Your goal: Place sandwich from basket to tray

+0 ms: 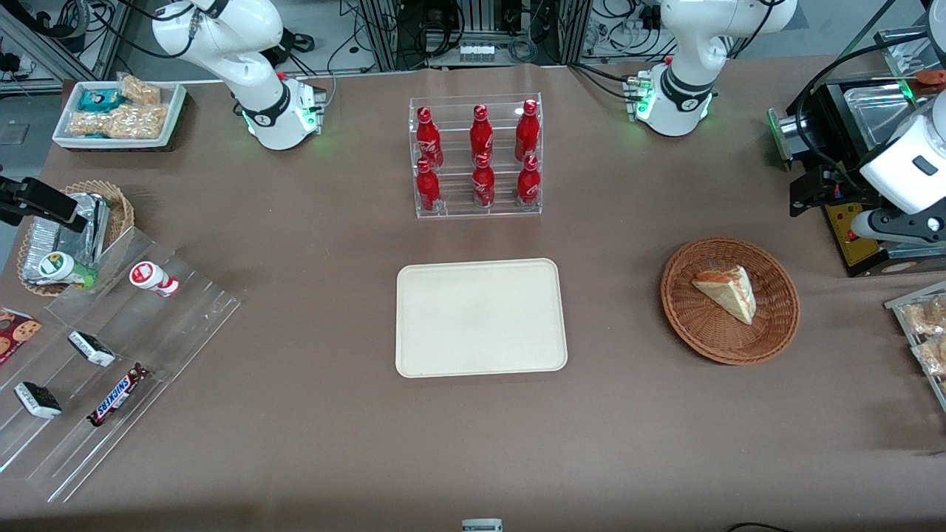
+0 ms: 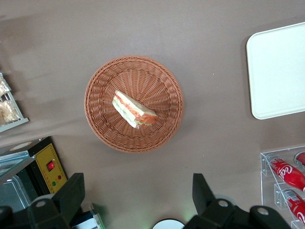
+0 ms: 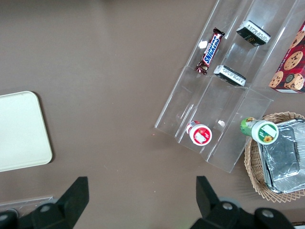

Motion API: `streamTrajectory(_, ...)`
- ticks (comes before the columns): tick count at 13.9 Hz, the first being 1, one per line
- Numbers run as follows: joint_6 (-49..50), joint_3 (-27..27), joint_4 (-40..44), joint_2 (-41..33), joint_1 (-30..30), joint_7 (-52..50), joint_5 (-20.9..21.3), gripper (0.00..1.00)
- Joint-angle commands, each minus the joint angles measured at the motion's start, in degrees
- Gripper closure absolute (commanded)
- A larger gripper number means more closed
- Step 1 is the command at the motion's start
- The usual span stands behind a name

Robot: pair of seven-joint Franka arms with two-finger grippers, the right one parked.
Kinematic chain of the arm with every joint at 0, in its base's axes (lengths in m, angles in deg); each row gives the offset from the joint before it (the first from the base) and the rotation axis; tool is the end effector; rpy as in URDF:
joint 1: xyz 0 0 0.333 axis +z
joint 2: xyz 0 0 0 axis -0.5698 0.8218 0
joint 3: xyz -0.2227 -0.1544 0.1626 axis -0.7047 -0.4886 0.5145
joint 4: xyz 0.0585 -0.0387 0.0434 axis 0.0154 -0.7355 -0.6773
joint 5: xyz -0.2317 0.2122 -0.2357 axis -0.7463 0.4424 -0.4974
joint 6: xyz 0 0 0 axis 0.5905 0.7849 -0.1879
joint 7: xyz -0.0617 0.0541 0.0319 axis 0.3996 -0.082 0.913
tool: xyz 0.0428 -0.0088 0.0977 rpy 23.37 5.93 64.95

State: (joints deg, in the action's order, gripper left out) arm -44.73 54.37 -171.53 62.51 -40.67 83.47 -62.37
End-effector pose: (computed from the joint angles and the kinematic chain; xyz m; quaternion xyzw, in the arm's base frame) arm 0.5590 -0.0341 0.6239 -0.9951 0.0857 0.0475 0.0129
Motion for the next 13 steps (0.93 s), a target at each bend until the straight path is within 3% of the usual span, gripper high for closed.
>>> streamTrajectory(1,1.3,0.2,0.8,-0.3,-0.5,-0.6,0.0,0.00)
streamTrajectory(8,3.6,0.2,0.1,-0.8,-0.4,-0.7,-0.1,0.00)
streamTrajectory(13,-1.6,0.5,-10.4,-2.4,0.0,-0.9,0.4,0.00)
